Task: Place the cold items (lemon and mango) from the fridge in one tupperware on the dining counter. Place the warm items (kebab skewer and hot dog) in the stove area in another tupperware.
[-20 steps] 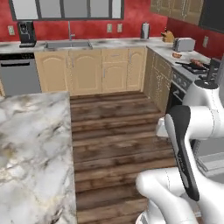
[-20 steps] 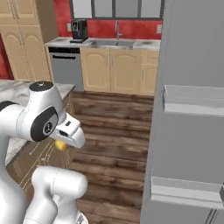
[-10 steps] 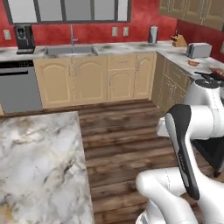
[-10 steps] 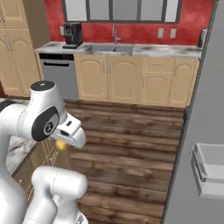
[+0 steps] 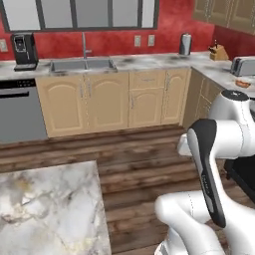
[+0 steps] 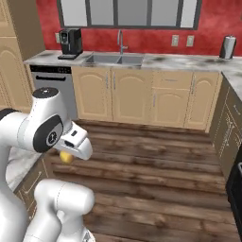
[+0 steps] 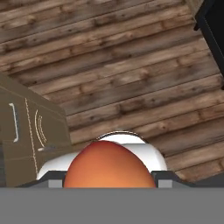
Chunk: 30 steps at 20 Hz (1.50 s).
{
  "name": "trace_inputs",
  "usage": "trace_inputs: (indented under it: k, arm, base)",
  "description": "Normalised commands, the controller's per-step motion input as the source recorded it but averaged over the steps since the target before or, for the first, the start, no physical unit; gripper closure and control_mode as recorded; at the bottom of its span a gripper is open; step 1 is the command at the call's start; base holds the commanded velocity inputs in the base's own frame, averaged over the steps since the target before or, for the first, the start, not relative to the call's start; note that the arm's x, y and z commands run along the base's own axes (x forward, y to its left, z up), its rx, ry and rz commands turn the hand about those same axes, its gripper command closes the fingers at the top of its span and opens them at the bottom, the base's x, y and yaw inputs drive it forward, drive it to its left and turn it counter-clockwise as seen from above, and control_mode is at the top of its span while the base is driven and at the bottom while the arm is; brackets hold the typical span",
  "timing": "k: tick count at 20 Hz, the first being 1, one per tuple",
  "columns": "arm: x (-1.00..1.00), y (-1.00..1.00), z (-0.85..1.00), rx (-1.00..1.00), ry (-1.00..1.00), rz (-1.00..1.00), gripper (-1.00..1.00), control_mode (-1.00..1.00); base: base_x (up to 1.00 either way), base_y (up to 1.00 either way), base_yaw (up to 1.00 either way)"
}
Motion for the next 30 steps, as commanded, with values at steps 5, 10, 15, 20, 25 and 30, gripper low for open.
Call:
trace_inputs:
  k: [5,10,15,20,25,30]
  arm:
    - [0.00,0.00,0.00,0.00,0.00,0.00,1.00,1.00]
    - [0.00,0.00,0.00,0.00,0.00,0.00,1.00,1.00]
    - [0.00,0.00,0.00,0.00,0.00,0.00,1.00,1.00]
    - [0.00,0.00,0.00,0.00,0.00,0.00,1.00,1.00]
    - [0.00,0.00,0.00,0.00,0.00,0.00,1.00,1.00]
    - [0.00,0.00,0.00,0.00,0.00,0.00,1.00,1.00]
  base:
    - [1.00,0.00,0.00]
    - [1.00,0.00,0.00]
    - [1.00,0.00,0.18]
    - [1.00,-0.09,0.40]
    - [0.87,-0.23,0.74]
    - [0.66,-0.06,0.86]
